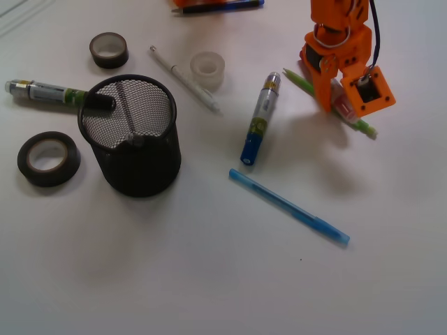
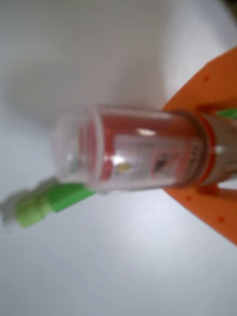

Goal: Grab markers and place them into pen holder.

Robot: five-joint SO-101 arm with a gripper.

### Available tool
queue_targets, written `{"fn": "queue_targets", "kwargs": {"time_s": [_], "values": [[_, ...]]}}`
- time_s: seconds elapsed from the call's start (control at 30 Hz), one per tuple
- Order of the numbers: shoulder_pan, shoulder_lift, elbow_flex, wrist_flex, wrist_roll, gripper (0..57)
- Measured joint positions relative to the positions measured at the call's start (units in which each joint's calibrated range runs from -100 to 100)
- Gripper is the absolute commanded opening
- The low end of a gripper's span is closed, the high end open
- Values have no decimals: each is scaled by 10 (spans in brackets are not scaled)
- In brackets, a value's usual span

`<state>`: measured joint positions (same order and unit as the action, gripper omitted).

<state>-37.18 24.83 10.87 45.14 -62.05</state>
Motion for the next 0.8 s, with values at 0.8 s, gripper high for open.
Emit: {"fn": "queue_targets", "kwargs": {"time_s": [0.8], "values": [[160,-276,-121,53,204,6]]}}
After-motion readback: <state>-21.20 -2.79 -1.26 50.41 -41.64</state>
